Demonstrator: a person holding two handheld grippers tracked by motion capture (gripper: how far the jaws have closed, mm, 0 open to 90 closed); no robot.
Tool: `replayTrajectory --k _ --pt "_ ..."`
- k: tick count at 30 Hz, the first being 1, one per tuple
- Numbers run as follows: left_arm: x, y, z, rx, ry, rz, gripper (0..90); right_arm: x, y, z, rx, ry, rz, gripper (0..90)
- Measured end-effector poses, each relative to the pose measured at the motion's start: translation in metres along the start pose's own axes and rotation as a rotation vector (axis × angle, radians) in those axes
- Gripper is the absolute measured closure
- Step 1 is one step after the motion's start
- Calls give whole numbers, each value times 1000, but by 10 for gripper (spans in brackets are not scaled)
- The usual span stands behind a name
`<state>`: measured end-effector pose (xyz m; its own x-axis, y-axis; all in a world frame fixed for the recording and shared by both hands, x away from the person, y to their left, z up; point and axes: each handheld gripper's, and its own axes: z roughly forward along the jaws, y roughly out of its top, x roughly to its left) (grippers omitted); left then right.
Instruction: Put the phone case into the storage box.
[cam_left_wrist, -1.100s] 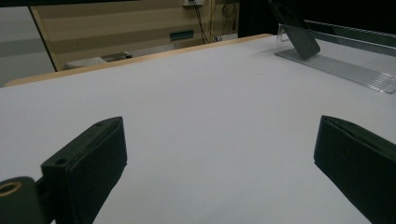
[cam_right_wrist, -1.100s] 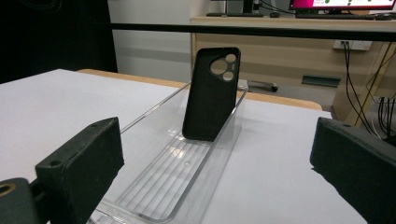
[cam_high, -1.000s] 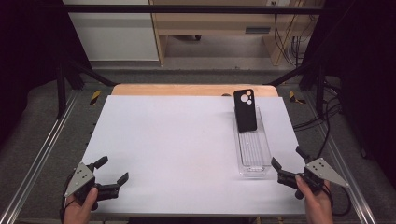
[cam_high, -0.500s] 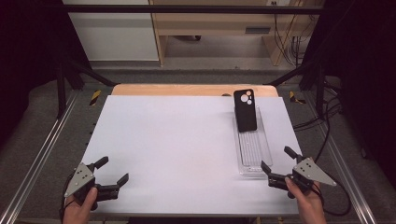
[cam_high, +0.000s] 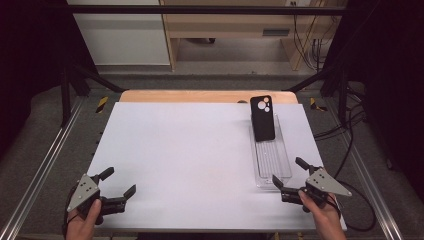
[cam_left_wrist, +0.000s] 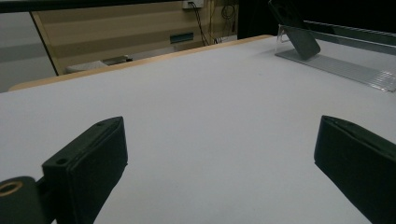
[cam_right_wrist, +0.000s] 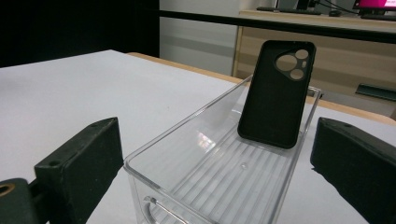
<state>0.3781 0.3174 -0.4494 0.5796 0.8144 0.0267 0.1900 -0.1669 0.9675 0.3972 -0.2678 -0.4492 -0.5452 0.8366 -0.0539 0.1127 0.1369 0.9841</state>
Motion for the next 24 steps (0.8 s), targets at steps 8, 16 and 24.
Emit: replayTrajectory --k 8,16,24 --pt "1 0 -1 -19 -5 0 30 4 0 6 2 36 2 29" --pt "2 1 -4 -62 -9 -2 30 3 -1 12 -9 51 38 28" --pt "1 2 -6 -90 -17 1 29 2 -2 20 -14 60 52 29"
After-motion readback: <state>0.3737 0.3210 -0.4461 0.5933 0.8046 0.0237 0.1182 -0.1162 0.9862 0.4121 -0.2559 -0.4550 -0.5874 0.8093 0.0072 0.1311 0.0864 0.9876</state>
